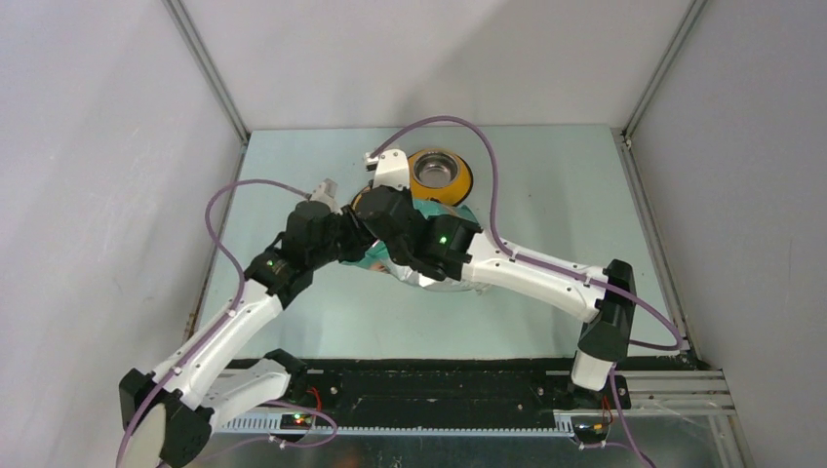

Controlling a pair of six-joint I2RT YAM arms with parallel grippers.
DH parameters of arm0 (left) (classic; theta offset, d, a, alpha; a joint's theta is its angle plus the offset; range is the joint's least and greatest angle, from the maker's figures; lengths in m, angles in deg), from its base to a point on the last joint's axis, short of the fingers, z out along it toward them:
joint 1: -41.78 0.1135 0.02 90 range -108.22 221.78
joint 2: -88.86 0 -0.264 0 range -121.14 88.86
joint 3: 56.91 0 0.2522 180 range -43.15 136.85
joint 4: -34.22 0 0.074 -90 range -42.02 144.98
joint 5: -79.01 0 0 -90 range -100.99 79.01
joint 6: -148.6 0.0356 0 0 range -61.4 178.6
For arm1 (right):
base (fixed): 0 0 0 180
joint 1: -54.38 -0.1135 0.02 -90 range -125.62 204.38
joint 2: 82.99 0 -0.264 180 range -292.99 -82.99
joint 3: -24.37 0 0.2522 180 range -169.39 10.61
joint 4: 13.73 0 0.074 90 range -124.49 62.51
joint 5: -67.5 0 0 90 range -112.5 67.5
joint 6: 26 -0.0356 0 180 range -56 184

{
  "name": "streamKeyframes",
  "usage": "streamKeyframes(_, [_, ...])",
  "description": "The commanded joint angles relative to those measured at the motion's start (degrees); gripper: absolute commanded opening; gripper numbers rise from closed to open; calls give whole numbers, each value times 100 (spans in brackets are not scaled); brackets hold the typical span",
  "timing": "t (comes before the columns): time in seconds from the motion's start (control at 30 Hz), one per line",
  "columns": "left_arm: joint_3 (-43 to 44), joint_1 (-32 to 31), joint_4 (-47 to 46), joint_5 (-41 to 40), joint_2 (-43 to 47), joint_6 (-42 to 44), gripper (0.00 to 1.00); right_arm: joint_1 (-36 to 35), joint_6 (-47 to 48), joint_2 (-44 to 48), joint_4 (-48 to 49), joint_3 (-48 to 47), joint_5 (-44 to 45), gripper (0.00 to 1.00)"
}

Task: Serve the pet food
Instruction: Collect the pet food from the pet food bag.

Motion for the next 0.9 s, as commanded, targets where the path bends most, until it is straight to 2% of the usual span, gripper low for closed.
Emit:
streamKeyframes(0.0, [-878,-16,-2204,883,-50,-434,0,454,-323,673,-91,346,482,0])
streamKeyframes(0.2, [-1356,-24,-4257,1701,-522,-1133,0,756,-18,933,-158,648,633,0])
streamKeyframes(0.33, [-1362,-26,-5242,2176,-1044,-1745,0,1013,-148,1036,-555,680,756,0])
streamKeyframes(0.57, [-1131,-41,-4523,1565,-353,-1541,0,1195,60,1376,-539,766,840,0])
streamKeyframes(0.87, [-1455,-32,-4112,1021,714,-1932,0,1239,449,1937,-370,1164,981,0])
